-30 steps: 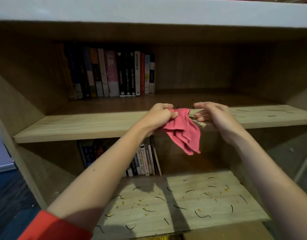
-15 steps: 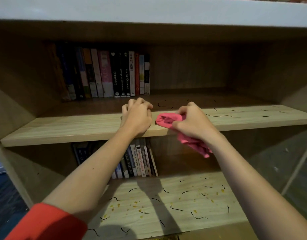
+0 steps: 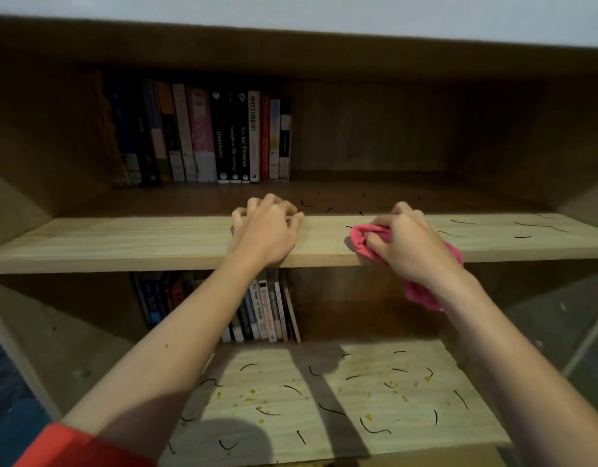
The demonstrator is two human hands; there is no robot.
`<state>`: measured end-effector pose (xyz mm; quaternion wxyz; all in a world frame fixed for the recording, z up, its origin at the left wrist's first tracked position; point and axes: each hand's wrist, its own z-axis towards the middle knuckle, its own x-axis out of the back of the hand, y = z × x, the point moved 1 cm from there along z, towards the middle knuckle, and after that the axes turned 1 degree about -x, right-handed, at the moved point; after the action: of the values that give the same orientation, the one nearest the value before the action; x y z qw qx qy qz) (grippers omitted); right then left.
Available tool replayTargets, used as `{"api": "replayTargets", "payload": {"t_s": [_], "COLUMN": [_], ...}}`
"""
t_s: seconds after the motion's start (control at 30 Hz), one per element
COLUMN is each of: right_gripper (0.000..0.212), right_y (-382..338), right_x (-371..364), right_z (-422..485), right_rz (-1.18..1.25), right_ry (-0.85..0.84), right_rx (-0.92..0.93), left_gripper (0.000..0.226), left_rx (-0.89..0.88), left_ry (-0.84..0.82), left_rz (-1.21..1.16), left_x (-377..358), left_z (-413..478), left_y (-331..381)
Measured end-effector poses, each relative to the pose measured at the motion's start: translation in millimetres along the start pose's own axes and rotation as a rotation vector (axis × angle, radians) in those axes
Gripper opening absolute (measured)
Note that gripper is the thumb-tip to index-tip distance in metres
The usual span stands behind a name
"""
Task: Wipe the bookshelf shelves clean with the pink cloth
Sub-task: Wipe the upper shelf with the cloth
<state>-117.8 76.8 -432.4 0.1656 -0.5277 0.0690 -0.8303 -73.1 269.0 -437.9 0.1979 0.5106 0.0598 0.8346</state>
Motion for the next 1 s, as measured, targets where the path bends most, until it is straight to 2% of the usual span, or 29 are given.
{"api": "replayTargets", "payload": {"t_s": [0.1, 0.23, 0.37, 0.53, 0.73, 0.9, 1.0], "right_gripper": [0.036, 0.051, 0.041, 0.035, 0.023, 0.028, 0.033], "right_y": [8.0, 5.8, 5.7, 7.1, 16.2, 11.8, 7.1], "right_x": [-1.9, -5.9, -5.9, -2.8, 15.5, 9.5, 3.2], "right_z": [4.4, 2.7, 8.1, 5.5, -4.8, -6.7, -13.2], "right_rz": [-0.015, 0.003, 0.014, 0.055, 0.079, 0.015, -0.047], "right_ry": [0.029, 0.078, 0.036, 0.031, 0.059, 0.180, 0.188], "right_rx": [0.020, 0.072, 0.067, 0.075, -0.030, -0.139, -0.029], "left_gripper": [0.043, 0.047, 0.042, 0.037, 0.032, 0.034, 0.037], "left_rx": [0.039, 0.022, -0.105, -0.162, -0.226, -0.217, -0.234], "left_ry": [-0.045, -0.100, -0.091, -0.137, -0.190, -0.228, -0.169], "left_rz": [-0.011, 0.065, 0.169, 0.034, -0.002, -0.069, -0.088], "left_x": [-2.3, -3.3, -1.6, -9.5, 9.7, -1.7, -16.0], "left_z": [3.5, 4.6, 5.6, 8.7, 20.1, 17.9, 14.0], "left_y": [-1.9, 0.4, 21.9, 42.7, 33.0, 32.6, 32.0]}}
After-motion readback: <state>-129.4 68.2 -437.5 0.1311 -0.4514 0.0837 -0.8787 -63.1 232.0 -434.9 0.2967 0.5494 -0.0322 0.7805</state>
